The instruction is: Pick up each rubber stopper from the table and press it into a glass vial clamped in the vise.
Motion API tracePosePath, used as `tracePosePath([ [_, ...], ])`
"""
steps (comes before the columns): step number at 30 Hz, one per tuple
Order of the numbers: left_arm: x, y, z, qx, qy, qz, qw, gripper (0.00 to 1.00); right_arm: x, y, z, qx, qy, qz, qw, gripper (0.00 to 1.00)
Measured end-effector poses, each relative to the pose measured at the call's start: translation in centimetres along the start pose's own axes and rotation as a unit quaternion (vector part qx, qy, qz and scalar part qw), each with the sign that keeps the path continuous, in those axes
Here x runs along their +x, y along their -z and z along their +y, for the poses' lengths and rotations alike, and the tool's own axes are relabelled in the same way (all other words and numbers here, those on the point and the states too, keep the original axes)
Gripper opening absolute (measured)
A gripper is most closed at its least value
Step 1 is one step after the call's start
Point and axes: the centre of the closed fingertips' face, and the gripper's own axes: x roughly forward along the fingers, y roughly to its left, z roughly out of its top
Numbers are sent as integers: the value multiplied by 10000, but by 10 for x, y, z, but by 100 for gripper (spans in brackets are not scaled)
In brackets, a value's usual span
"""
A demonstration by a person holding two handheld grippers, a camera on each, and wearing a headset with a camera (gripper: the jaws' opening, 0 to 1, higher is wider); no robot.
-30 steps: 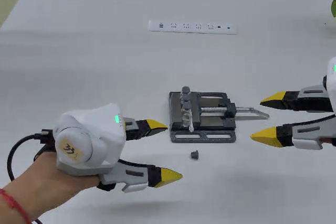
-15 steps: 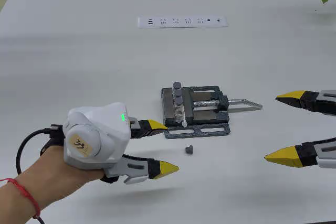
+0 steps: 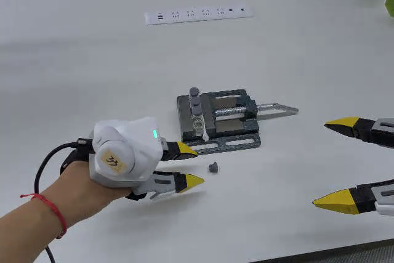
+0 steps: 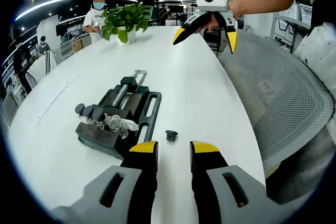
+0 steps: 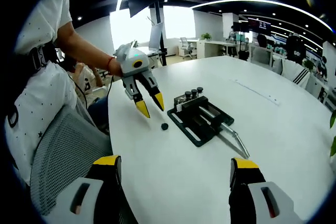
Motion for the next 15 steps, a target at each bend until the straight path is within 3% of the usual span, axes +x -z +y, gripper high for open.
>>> tracePosePath([
  [9,17,7,6,49,43,147,9999,13,-7,9,1,137,53,-14,9999,83],
  [15,23,6,2,120,130,217,9996,12,-12,9,-1,182,116,-39,9998,83],
])
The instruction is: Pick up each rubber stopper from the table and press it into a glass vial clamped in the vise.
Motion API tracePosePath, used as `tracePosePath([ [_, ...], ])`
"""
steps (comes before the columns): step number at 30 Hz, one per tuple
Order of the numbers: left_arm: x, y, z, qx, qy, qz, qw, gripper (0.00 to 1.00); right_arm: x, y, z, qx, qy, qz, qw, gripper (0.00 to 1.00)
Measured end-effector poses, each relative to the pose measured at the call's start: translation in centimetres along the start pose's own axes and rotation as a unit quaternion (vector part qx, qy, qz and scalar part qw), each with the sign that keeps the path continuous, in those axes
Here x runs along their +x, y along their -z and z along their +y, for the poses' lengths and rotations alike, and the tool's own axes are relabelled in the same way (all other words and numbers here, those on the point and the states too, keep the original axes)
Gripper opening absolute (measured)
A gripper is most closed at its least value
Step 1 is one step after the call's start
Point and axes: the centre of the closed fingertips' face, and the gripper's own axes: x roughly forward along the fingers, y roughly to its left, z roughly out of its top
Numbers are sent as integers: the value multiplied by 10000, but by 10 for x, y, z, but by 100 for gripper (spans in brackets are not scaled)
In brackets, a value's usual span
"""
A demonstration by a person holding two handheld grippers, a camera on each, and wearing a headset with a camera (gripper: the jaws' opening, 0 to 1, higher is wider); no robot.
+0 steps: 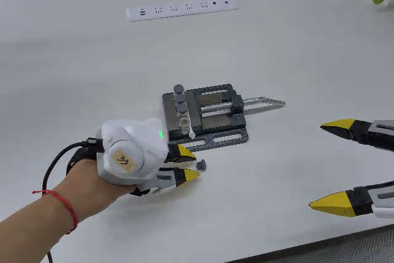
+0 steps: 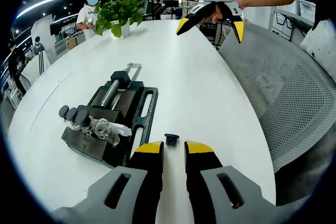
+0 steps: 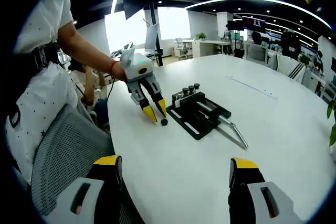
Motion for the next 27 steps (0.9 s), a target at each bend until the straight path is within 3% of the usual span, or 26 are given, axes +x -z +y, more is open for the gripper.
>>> tracePosePath([
  [27,8,4,1,57,9,74,10000,5,-4,0,-3,42,65,33,10000,80],
])
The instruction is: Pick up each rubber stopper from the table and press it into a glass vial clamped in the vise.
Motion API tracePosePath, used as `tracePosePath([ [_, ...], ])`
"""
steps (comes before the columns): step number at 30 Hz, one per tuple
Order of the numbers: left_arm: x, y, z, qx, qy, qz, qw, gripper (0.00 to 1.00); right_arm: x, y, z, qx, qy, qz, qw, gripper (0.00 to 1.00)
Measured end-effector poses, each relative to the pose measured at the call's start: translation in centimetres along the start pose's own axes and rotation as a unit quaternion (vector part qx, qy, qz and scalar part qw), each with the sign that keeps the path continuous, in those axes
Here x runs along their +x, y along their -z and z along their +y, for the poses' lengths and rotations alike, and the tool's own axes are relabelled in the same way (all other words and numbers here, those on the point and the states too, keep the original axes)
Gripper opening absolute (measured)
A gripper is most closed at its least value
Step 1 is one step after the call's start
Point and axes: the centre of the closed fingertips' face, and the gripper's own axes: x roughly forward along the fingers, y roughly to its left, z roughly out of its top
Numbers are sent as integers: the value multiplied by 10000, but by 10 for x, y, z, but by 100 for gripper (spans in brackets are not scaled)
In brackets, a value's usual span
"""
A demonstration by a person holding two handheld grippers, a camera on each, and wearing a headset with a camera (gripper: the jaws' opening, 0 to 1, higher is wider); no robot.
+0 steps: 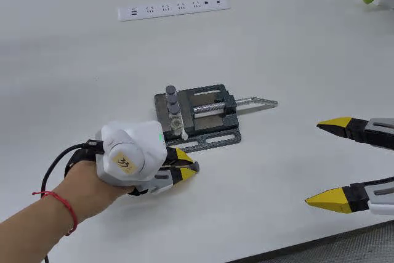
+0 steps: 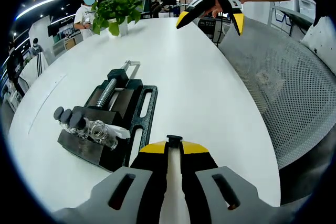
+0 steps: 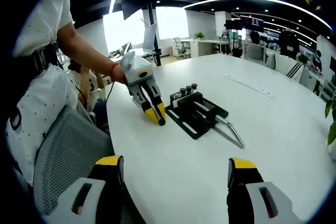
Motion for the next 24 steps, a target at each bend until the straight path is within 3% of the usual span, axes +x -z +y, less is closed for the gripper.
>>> tracePosePath([
  [9,0,-2,1,-15,-12,-28,10000,4,1,-4,0,-31,-27,18,10000,79],
  [14,-4,-6,2,-202,-37,-138,9997,4,2,-10,2,-80,-56,6,10000,79],
  [20,-14,-22,-1,-354,-141,-362,9986,4,5,-22,5,-209,-119,-28,9997,79],
  [24,-26,-36,-4,-446,-184,-487,9976,4,9,-39,9,-361,-205,-106,9991,78],
])
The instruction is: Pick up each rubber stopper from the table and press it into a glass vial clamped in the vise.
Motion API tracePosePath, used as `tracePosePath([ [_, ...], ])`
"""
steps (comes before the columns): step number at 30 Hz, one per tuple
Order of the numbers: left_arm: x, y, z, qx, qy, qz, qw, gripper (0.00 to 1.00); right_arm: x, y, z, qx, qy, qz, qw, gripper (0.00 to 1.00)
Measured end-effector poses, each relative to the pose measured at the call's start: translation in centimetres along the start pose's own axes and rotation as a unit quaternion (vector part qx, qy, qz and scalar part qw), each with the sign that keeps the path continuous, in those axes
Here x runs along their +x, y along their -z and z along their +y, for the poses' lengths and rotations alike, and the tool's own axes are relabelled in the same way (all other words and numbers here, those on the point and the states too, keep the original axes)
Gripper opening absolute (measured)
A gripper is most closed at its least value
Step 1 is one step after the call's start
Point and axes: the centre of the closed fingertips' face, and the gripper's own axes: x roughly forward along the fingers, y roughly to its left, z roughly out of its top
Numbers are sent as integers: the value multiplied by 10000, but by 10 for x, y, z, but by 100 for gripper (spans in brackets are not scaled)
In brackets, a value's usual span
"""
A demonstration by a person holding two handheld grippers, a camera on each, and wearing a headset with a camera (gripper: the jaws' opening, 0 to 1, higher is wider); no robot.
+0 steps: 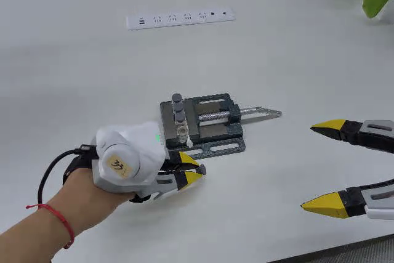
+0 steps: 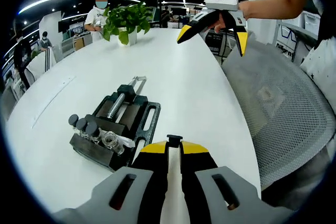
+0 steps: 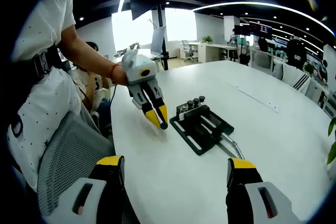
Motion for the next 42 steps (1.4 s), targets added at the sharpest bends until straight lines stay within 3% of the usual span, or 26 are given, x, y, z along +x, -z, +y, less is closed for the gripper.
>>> tracePosePath([
  [5,-14,-21,-5,-16,-55,-177,9998,4,6,-26,3,-262,-126,-129,9995,75],
  [8,-22,-36,-9,-155,-72,-368,9992,4,8,-42,5,-380,-198,-184,9989,73],
  [11,-28,-42,-8,-234,-94,-486,9985,4,11,-58,8,-486,-291,-248,9981,70],
  [17,-50,-69,-15,-478,-84,-723,9962,4,20,-87,19,-770,-551,-289,9951,63],
  [24,-63,-87,-25,-660,-5,-733,9951,4,31,-105,35,-1152,-913,-197,9889,51],
  [33,-75,-99,-39,-772,127,-774,9939,4,41,-113,52,-1385,-1347,-80,9811,30],
  [42,-79,-100,-43,-732,223,-755,9942,4,46,-113,63,-1478,-1615,17,9757,19],
])
